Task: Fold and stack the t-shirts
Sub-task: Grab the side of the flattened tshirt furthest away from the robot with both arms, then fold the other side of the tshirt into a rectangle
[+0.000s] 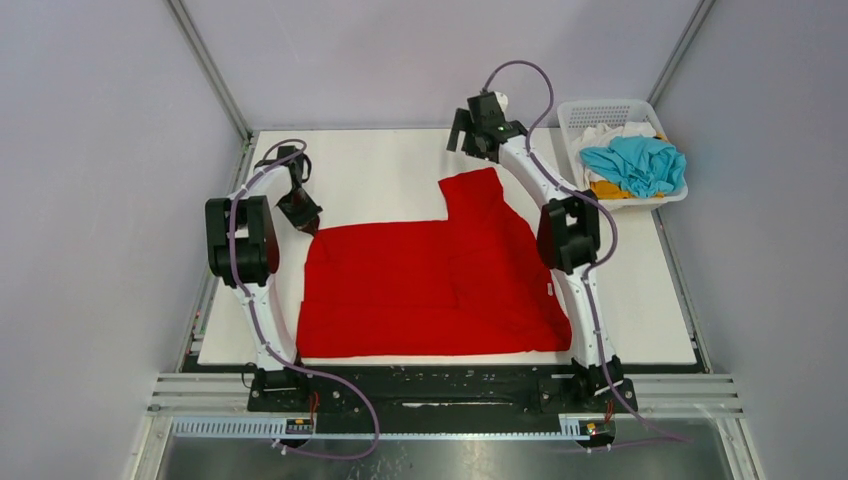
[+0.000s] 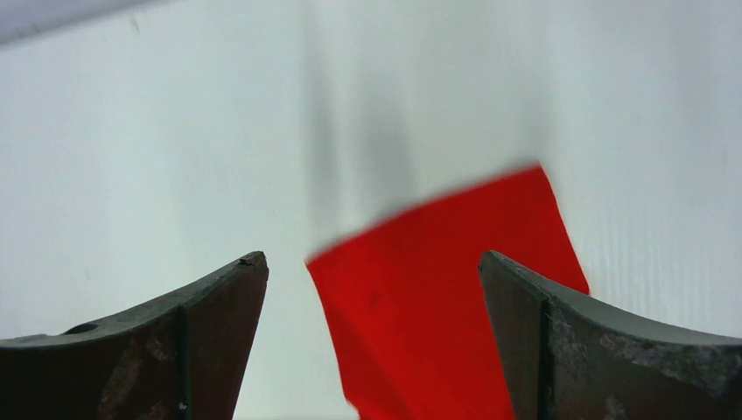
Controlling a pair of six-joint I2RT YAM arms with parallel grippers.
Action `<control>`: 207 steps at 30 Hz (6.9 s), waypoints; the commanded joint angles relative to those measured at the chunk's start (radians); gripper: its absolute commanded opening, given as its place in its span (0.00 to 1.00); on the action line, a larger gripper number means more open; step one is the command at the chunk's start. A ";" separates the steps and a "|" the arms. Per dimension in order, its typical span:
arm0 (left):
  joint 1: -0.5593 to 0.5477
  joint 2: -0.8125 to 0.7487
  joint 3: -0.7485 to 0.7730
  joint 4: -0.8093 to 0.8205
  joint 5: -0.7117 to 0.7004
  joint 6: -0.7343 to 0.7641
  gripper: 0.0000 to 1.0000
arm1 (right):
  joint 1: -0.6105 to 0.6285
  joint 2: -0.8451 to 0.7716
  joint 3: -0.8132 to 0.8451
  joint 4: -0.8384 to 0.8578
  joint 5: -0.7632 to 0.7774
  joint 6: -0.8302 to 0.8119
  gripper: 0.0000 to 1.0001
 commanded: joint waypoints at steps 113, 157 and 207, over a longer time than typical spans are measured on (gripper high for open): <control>-0.056 -0.488 -0.385 0.118 0.007 -0.039 0.00 | 0.095 -0.934 -1.100 0.244 -0.010 -0.515 0.07; -0.098 -0.954 -0.724 0.098 -0.115 -0.149 0.00 | 0.216 -1.354 -1.325 -0.188 0.114 -0.201 0.13; -0.297 -0.875 -0.930 0.102 0.169 -0.144 0.99 | 0.151 -1.004 -1.397 0.046 -0.136 -0.142 0.96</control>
